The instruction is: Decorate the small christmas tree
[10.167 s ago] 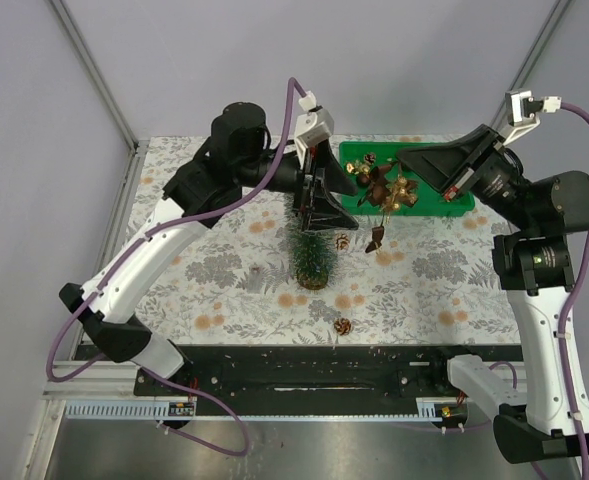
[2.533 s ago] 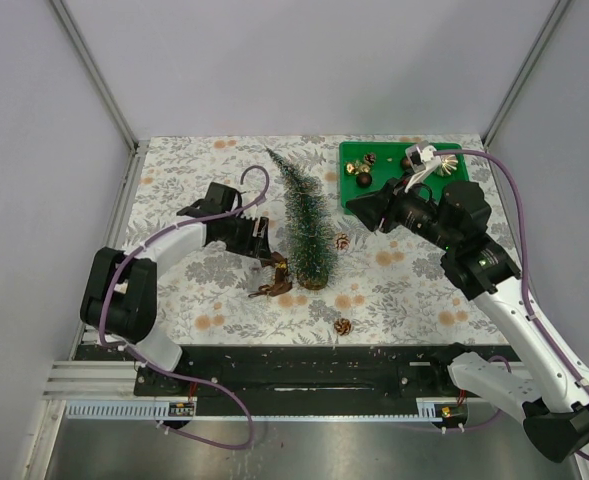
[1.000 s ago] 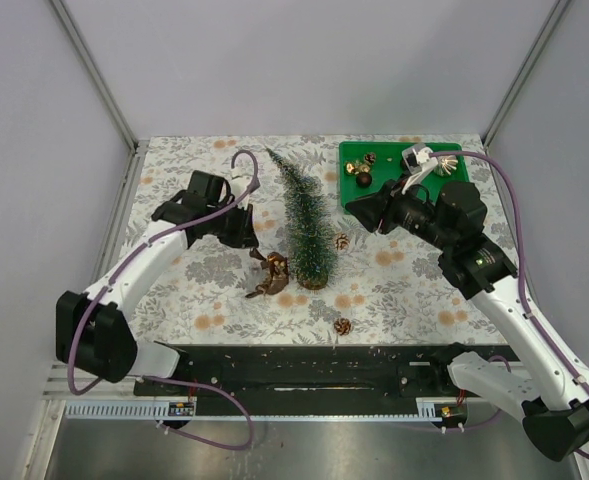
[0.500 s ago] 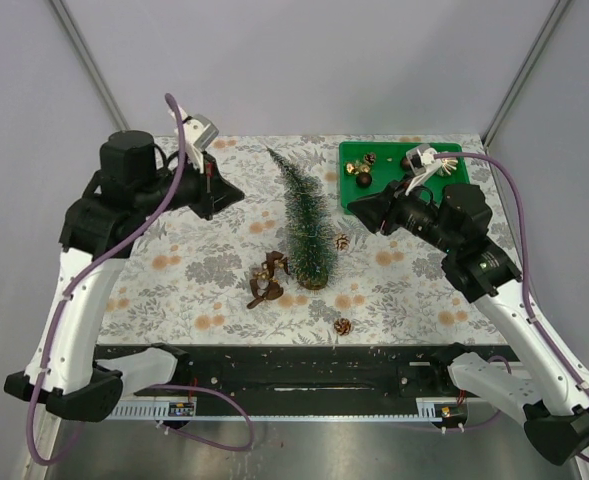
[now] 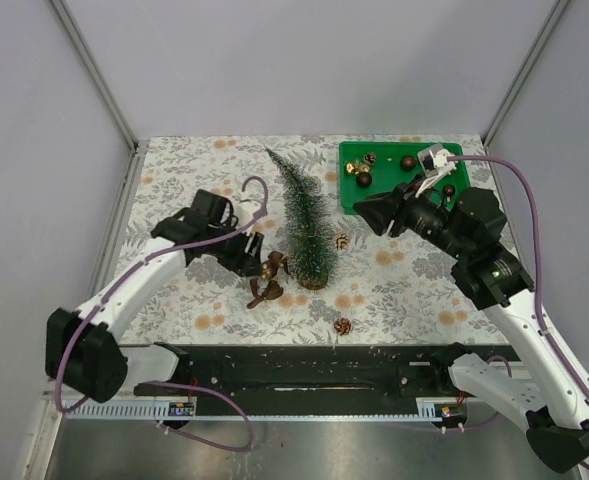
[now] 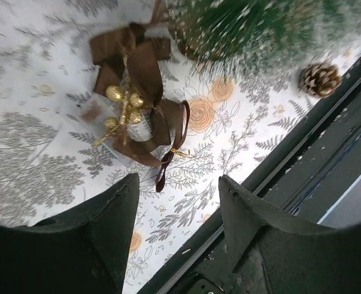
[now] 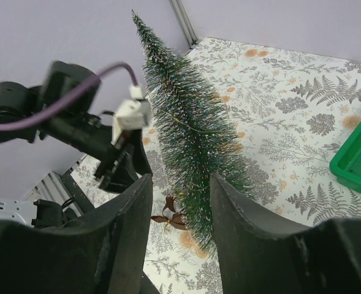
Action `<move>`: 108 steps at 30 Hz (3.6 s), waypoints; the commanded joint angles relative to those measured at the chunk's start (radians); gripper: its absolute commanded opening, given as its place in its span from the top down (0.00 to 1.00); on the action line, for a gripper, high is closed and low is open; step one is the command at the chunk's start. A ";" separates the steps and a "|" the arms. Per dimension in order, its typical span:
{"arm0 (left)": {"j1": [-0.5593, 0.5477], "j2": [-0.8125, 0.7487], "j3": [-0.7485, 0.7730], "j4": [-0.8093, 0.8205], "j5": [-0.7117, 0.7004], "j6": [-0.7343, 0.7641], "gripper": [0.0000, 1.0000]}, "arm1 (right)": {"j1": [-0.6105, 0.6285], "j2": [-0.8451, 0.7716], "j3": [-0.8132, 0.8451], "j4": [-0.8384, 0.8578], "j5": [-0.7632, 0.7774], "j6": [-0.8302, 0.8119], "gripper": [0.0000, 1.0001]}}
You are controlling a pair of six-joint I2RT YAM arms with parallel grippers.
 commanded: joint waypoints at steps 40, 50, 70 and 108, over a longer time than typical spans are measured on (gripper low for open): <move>-0.085 0.114 -0.104 0.317 -0.107 -0.101 1.00 | 0.007 0.009 -0.026 0.055 0.000 -0.010 0.53; 0.086 -0.145 -0.026 0.065 -0.081 -0.014 1.00 | 0.007 -0.006 -0.006 0.039 0.008 -0.013 0.53; 0.066 -0.102 0.670 -0.054 0.106 -0.015 0.99 | 0.104 0.228 0.354 0.065 -0.271 -0.013 0.37; -0.038 -0.107 0.793 -0.010 0.229 -0.121 0.93 | 0.524 0.543 0.606 0.051 0.066 -0.248 0.75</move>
